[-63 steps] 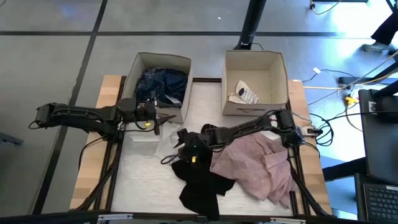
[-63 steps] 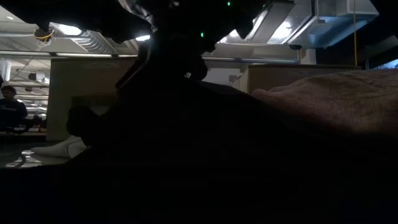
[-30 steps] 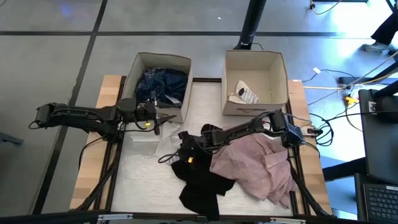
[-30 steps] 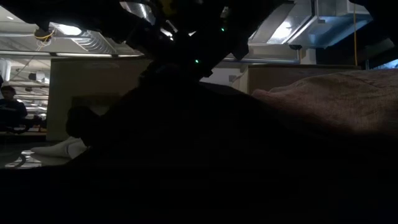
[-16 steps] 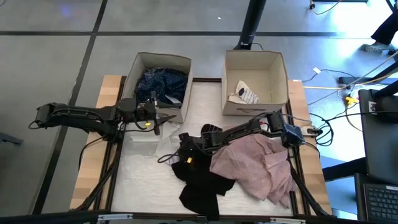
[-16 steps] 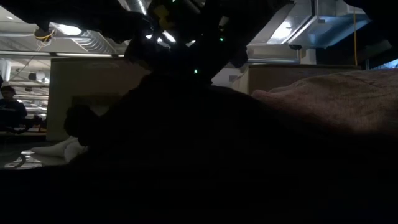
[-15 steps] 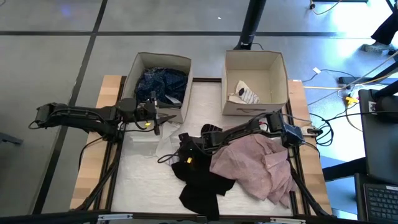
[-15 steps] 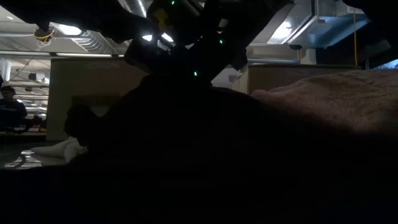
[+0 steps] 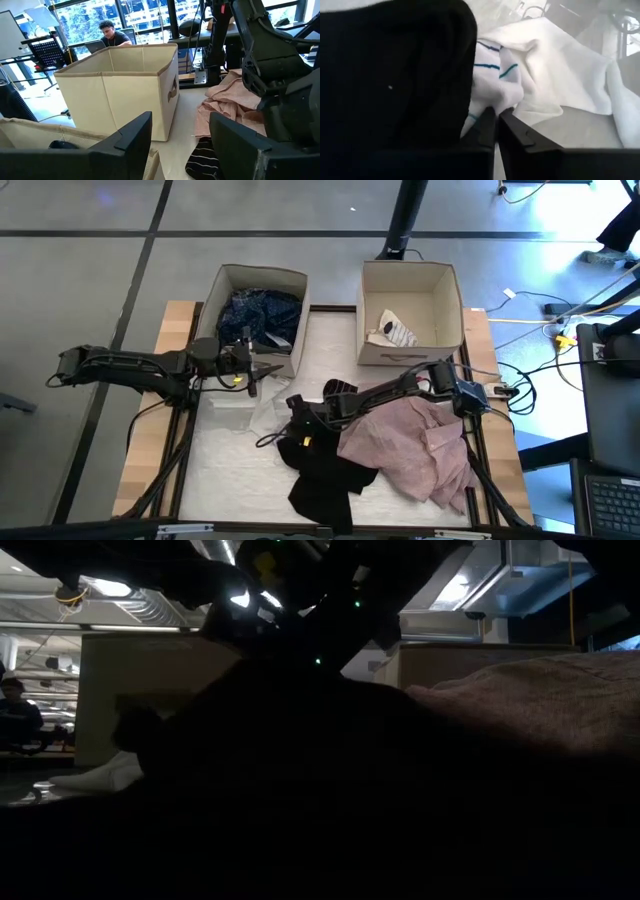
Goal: Sort clothes
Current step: Put the white patterned sock into the right laundry organizer
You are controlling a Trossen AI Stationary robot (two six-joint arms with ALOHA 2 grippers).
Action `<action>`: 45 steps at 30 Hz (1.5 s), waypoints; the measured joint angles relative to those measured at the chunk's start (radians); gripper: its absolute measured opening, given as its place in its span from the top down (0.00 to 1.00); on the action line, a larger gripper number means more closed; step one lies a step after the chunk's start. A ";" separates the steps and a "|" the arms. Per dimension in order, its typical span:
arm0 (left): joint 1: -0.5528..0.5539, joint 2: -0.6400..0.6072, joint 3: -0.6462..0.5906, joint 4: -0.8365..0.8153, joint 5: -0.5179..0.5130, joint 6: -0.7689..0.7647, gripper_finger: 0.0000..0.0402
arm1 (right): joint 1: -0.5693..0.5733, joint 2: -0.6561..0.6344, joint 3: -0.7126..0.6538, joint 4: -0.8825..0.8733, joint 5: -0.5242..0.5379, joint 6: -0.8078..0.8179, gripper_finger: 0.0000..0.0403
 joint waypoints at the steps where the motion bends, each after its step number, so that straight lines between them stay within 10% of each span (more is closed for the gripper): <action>1: 0.000 0.000 0.000 0.000 0.000 0.000 0.53 | 0.000 -0.007 -0.001 -0.007 0.014 -0.010 0.95; 33: 0.000 0.000 0.000 -0.012 0.000 0.000 0.53 | 0.047 -0.707 -0.001 -0.841 0.938 -0.076 0.98; 45: 0.000 0.000 0.000 -0.011 0.000 0.000 0.53 | -0.150 -0.907 -0.001 -1.185 0.999 0.143 0.97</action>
